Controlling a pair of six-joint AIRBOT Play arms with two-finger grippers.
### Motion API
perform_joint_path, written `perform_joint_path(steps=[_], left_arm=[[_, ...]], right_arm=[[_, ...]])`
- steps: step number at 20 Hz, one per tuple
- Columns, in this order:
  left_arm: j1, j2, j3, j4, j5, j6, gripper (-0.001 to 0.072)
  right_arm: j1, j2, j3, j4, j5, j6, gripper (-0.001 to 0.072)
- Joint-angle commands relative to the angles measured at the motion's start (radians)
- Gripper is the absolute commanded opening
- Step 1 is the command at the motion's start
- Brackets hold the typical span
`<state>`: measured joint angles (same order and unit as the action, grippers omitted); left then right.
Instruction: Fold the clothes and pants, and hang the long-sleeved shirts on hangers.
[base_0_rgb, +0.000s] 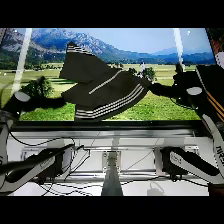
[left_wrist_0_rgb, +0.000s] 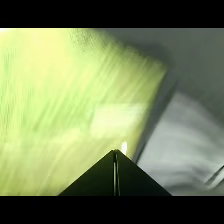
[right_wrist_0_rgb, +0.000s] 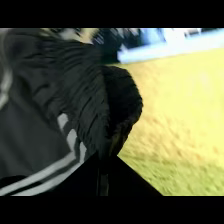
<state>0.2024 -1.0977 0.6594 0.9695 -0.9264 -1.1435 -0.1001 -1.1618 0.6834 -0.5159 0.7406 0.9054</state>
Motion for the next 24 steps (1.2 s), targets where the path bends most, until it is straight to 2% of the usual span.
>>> perform_joint_path(steps=[1, 4, 6, 8, 11, 12, 14, 15, 16, 17, 19, 24], left_arm=[[0.001, 0.037, 0.288, -0.006, 0.052, -0.001, 0.0011], [0.001, 0.108, 0.481, -0.006, 0.074, -0.001, 0.0011], [-0.004, 0.164, 0.518, -0.013, 0.069, -0.006, 0.0011], [-0.007, 0.178, 0.506, -0.009, -0.034, -0.028, 0.001], [-0.044, 0.15, 0.38, -0.014, -0.189, -0.077, 0.0011], [-0.078, 0.138, 0.306, -0.023, -0.2, -0.077, 0.0011], [-0.167, 0.103, 0.145, -0.136, -0.171, -0.077, 0.0019], [-0.22, 0.077, 0.076, -0.219, -0.13, -0.076, 0.0138], [-0.285, 0.044, 0.011, -0.317, -0.072, -0.076, 0.0454], [-0.355, 0.0, -0.03, -0.397, -0.013, -0.068, 0.0632], [-0.489, -0.105, -0.026, -0.452, 0.019, 0.001, 0.0632], [-0.701, -0.416, 0.187, -0.455, -0.008, -0.002, 0.0631]], right_arm=[[0.001, 0.098, 0.159, -0.042, 0.117, -0.01, 0.0024], [0.001, 0.201, 0.301, -0.043, 0.128, -0.01, 0.0025], [0.001, 0.25, 0.374, -0.06, 0.108, -0.01, 0.0024], [0.001, 0.274, 0.397, -0.103, 0.096, -0.007, 0.0024], [0.001, 0.261, 0.386, -0.261, 0.111, 0.08, 0.0024], [0.001, 0.253, 0.376, -0.338, 0.108, 0.118, 0.0024], [0.0, 0.24, 0.344, -0.487, 0.084, 0.192, 0.0024], [0.0, 0.233, 0.328, -0.55, 0.073, 0.225, 0.0024], [0.0, 0.227, 0.316, -0.595, 0.071, 0.246, 0.0024], [0.0, 0.221, 0.305, -0.617, 0.072, 0.254, 0.0024], [0.0, 0.213, 0.285, -0.62, 0.071, 0.254, 0.0024], [0.0, 0.212, 0.269, -0.621, 0.071, 0.254, 0.0025]])
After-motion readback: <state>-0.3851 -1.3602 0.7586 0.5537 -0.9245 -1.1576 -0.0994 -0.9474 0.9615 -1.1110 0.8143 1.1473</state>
